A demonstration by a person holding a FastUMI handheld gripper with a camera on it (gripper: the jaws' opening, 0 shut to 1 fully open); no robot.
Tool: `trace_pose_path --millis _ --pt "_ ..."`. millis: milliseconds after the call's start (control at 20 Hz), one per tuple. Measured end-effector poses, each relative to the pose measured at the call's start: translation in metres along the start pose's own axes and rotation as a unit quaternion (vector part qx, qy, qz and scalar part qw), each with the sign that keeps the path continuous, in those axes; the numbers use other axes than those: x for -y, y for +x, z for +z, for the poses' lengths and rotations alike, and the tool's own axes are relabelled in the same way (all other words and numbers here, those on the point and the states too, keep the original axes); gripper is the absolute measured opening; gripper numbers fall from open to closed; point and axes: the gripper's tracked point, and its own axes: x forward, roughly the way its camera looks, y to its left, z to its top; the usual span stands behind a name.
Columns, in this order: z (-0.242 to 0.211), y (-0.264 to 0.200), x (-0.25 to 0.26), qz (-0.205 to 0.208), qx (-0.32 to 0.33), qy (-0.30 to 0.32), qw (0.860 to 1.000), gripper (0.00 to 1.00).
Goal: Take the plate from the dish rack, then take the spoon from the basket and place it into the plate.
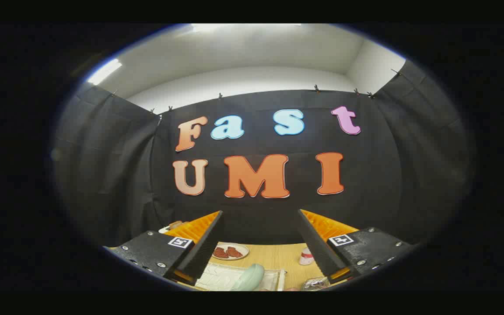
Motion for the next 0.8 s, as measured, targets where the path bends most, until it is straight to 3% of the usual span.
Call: trace_pose_path --millis 800 --pt "0.0 0.015 0.0 0.008 -0.026 0.019 0.999 0.97"
